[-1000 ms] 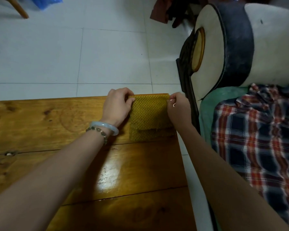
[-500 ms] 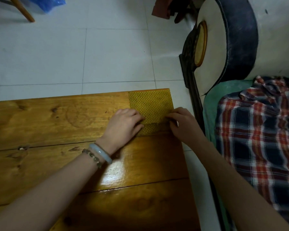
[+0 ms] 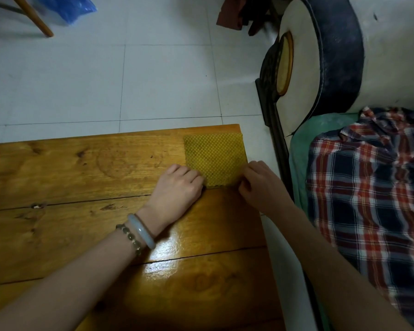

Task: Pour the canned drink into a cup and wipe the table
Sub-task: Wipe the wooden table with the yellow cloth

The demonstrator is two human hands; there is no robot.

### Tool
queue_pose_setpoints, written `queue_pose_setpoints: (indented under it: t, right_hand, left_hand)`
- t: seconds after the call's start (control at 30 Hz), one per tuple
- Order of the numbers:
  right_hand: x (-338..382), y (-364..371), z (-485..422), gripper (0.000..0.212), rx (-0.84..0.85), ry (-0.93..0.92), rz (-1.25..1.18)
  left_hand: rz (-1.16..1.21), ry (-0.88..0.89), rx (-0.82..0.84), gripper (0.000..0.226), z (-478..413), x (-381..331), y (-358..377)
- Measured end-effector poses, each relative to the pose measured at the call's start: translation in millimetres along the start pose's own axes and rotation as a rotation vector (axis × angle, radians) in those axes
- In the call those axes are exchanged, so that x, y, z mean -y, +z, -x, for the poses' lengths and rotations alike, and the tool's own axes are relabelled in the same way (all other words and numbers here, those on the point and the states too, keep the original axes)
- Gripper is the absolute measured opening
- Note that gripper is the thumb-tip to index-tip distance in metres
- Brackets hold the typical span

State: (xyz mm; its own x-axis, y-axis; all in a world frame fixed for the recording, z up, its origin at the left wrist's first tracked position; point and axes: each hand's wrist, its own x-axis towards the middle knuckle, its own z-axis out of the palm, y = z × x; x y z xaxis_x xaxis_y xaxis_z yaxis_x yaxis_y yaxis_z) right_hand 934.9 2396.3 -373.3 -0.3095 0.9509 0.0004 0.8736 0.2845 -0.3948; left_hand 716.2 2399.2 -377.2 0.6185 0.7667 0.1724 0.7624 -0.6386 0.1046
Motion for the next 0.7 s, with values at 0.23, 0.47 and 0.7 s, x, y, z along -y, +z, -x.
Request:
queue_pose_setpoints:
  t: [0.23,0.47,0.7]
  right_hand:
    - [7,12,13,0.035,0.059,0.022,0.116]
    - [64,-38,28,0.045,0.17,0.035,0.106]
    - [184,-147,64,0.048,0.409,-0.074,0.178]
  left_hand:
    - [-0.016,-0.082,0.195,0.054,14,-8,10]
    - [-0.059,-0.211,0.365,0.071,34,-22,-49]
    - [-0.063,-0.344,0.301,0.062,92,-57,-204]
